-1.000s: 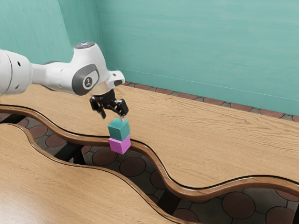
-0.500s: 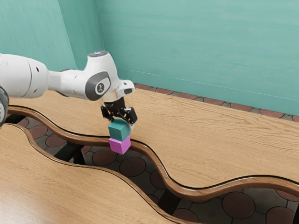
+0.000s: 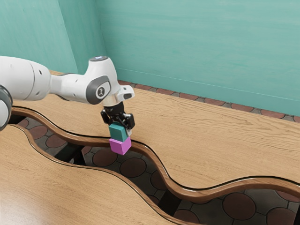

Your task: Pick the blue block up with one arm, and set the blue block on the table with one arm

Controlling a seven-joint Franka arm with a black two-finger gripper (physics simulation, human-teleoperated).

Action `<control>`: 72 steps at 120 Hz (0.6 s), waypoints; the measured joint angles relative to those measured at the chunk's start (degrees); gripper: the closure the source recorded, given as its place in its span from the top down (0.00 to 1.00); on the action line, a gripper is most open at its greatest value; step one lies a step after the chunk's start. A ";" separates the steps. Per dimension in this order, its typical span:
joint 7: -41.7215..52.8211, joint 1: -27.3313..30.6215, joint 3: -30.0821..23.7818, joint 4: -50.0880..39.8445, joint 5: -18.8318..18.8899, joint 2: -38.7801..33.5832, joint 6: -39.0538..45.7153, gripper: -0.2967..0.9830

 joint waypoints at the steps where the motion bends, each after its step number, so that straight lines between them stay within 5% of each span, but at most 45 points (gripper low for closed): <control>1: 0.02 -0.06 0.00 0.01 0.01 0.00 0.00 0.62; 34: 0.53 -4.72 -0.23 2.15 1.80 -1.19 -0.34 0.53; 72: 0.51 -10.35 -0.14 6.79 2.34 7.24 -0.61 0.51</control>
